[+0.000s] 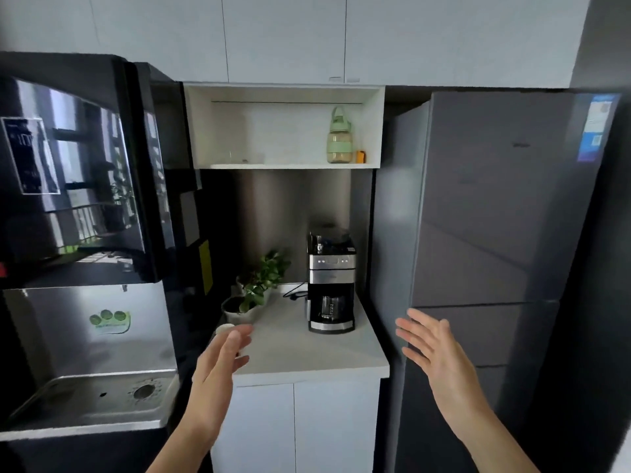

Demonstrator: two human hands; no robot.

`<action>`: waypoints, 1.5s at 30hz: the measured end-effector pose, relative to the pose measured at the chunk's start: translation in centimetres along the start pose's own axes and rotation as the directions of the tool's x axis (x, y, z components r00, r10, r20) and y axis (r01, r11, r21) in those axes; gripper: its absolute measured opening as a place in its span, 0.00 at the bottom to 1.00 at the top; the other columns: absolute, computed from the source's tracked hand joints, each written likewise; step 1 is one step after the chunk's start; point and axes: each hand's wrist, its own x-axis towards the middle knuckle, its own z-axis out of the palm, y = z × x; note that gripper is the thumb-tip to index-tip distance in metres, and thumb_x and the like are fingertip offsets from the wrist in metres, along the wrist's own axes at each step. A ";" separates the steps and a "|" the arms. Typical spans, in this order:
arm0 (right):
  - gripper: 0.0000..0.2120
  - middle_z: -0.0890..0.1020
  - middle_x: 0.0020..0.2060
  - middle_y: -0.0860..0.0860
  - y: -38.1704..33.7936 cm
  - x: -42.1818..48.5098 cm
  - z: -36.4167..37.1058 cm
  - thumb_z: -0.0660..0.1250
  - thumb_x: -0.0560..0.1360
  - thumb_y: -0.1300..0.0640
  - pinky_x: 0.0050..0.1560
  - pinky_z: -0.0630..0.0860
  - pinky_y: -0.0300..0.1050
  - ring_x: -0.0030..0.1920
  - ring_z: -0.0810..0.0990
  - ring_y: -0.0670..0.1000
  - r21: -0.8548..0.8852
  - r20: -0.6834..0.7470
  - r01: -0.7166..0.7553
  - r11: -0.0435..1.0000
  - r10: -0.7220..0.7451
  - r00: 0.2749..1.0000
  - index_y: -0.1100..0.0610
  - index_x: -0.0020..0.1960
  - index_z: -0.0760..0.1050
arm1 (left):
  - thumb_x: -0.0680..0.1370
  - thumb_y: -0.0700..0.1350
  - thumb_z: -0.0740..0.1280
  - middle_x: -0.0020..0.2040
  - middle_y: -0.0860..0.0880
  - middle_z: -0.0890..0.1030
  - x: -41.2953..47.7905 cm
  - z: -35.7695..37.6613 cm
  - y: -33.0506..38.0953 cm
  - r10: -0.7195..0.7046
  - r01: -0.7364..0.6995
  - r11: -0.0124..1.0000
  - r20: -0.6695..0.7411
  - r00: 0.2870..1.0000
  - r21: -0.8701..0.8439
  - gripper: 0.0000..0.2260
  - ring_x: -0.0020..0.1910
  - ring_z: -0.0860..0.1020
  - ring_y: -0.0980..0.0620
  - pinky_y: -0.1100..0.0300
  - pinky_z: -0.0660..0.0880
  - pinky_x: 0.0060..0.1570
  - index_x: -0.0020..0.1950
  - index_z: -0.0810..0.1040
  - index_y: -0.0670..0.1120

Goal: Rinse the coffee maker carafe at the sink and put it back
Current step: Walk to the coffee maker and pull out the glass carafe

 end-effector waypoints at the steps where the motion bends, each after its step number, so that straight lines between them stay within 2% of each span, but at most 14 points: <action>1: 0.50 0.86 0.62 0.48 0.8 2.2 0.3 0.65 0.57 0.17 0.71 0.73 0.54 0.65 0.82 0.47 -0.010 -0.003 0.001 1.000 -0.001 1.000 0.49 0.68 0.77 | 0.78 0.60 0.58 0.60 0.50 0.83 2.2 0.6 -1.1 -0.002 0.002 1.000 0.000 1.000 -0.001 0.21 0.61 0.80 0.55 0.48 0.75 0.62 0.59 0.83 0.50; 9: 0.49 0.85 0.62 0.49 8.7 19.2 2.7 0.65 0.58 0.17 0.66 0.74 0.49 0.64 0.83 0.47 -0.030 -0.031 0.003 1.000 -0.004 1.000 0.49 0.67 0.77 | 0.76 0.62 0.60 0.59 0.49 0.83 19.0 4.8 -12.0 -0.035 0.037 0.998 0.030 0.999 -0.045 0.22 0.61 0.80 0.54 0.53 0.75 0.60 0.58 0.83 0.49; 14: 0.49 0.87 0.60 0.47 15.4 31.1 4.4 0.65 0.56 0.17 0.65 0.76 0.48 0.63 0.83 0.47 -0.050 -0.109 -0.058 0.997 0.053 0.993 0.48 0.66 0.78 | 0.78 0.57 0.60 0.57 0.55 0.84 32.7 8.5 -19.0 -0.043 0.049 0.996 0.075 0.996 -0.079 0.18 0.59 0.80 0.59 0.49 0.76 0.62 0.57 0.83 0.50; 18: 0.49 0.87 0.60 0.49 19.4 38.7 5.0 0.66 0.55 0.17 0.64 0.76 0.49 0.63 0.84 0.48 -0.036 -0.147 -0.123 0.992 0.117 0.982 0.49 0.65 0.79 | 0.78 0.58 0.60 0.57 0.58 0.83 39.8 10.9 -23.3 -0.092 0.100 0.993 0.107 0.990 -0.068 0.18 0.57 0.80 0.62 0.51 0.75 0.62 0.59 0.82 0.52; 22: 0.51 0.87 0.60 0.52 23.5 43.6 4.4 0.68 0.54 0.17 0.59 0.78 0.47 0.61 0.85 0.49 0.010 -0.179 -0.226 0.974 0.224 0.958 0.53 0.63 0.79 | 0.77 0.62 0.63 0.53 0.65 0.84 44.4 13.3 -27.6 -0.187 0.194 0.981 0.152 0.971 -0.029 0.16 0.57 0.80 0.56 0.52 0.74 0.62 0.56 0.82 0.55; 26: 0.40 0.84 0.61 0.56 27.0 46.6 3.8 0.57 0.70 0.28 0.57 0.77 0.46 0.61 0.83 0.51 0.077 -0.220 -0.342 0.937 0.350 0.910 0.59 0.65 0.78 | 0.71 0.65 0.63 0.50 0.65 0.84 46.9 15.2 -30.9 -0.239 0.242 0.970 0.163 0.957 0.006 0.20 0.53 0.81 0.61 0.53 0.75 0.60 0.53 0.82 0.54; 29: 0.35 0.84 0.58 0.56 29.4 49.2 3.4 0.48 0.83 0.39 0.59 0.77 0.48 0.59 0.82 0.53 0.119 -0.257 -0.410 0.904 0.427 0.867 0.66 0.70 0.75 | 0.77 0.59 0.64 0.52 0.58 0.84 48.4 16.7 -33.0 -0.292 0.285 0.956 0.162 0.942 0.064 0.16 0.53 0.81 0.59 0.52 0.76 0.59 0.55 0.82 0.50; 31: 0.34 0.84 0.56 0.58 31.1 50.7 3.4 0.47 0.85 0.41 0.64 0.75 0.51 0.59 0.82 0.57 0.162 -0.250 -0.463 0.871 0.490 0.835 0.68 0.71 0.73 | 0.81 0.52 0.63 0.51 0.53 0.84 49.4 17.5 -34.4 -0.312 0.295 0.948 0.154 0.938 0.124 0.11 0.55 0.81 0.54 0.50 0.76 0.60 0.54 0.82 0.48; 34: 0.36 0.83 0.55 0.60 33.3 53.2 3.7 0.47 0.84 0.38 0.68 0.73 0.54 0.60 0.81 0.60 0.271 -0.217 -0.541 0.796 0.599 0.771 0.68 0.74 0.69 | 0.79 0.44 0.59 0.53 0.51 0.84 51.0 18.5 -37.4 -0.374 0.340 0.908 0.110 0.921 0.244 0.12 0.56 0.81 0.49 0.46 0.77 0.59 0.50 0.83 0.49; 36: 0.39 0.80 0.59 0.63 34.4 54.3 4.1 0.46 0.83 0.36 0.72 0.70 0.56 0.62 0.79 0.62 0.388 -0.191 -0.578 0.718 0.676 0.712 0.68 0.76 0.65 | 0.75 0.46 0.60 0.50 0.49 0.85 51.4 19.1 -39.2 -0.449 0.409 0.863 0.077 0.890 0.298 0.12 0.53 0.81 0.48 0.45 0.77 0.57 0.47 0.83 0.51; 38: 0.42 0.76 0.66 0.66 35.2 55.3 4.5 0.47 0.82 0.33 0.75 0.67 0.57 0.66 0.76 0.62 0.531 -0.157 -0.542 0.651 0.704 0.693 0.69 0.77 0.62 | 0.75 0.49 0.60 0.46 0.47 0.85 51.6 19.9 -40.8 -0.509 0.447 0.815 0.086 0.857 0.369 0.12 0.48 0.81 0.50 0.51 0.77 0.52 0.44 0.83 0.49; 41: 0.44 0.69 0.75 0.67 36.5 56.3 5.2 0.49 0.81 0.32 0.79 0.63 0.59 0.74 0.70 0.63 0.721 -0.095 -0.460 0.519 0.731 0.676 0.68 0.80 0.57 | 0.81 0.45 0.60 0.45 0.46 0.84 51.7 21.4 -42.3 -0.531 0.434 0.785 0.120 0.839 0.442 0.11 0.47 0.81 0.49 0.59 0.72 0.42 0.47 0.82 0.46; 43: 0.44 0.65 0.77 0.66 37.3 56.6 6.0 0.51 0.81 0.32 0.80 0.59 0.60 0.78 0.64 0.64 0.799 -0.066 -0.410 0.441 0.741 0.669 0.65 0.81 0.53 | 0.81 0.44 0.60 0.45 0.47 0.82 52.0 22.4 -42.6 -0.485 0.378 0.788 0.112 0.868 0.486 0.09 0.44 0.80 0.51 0.61 0.72 0.38 0.48 0.80 0.45; 45: 0.43 0.68 0.75 0.66 38.0 57.1 6.8 0.51 0.81 0.32 0.81 0.58 0.60 0.79 0.62 0.63 0.826 -0.061 -0.387 0.410 0.748 0.661 0.63 0.82 0.54 | 0.81 0.43 0.62 0.40 0.49 0.79 52.5 23.3 -43.0 -0.418 0.285 0.771 0.114 0.901 0.569 0.08 0.37 0.77 0.56 0.65 0.71 0.34 0.43 0.76 0.43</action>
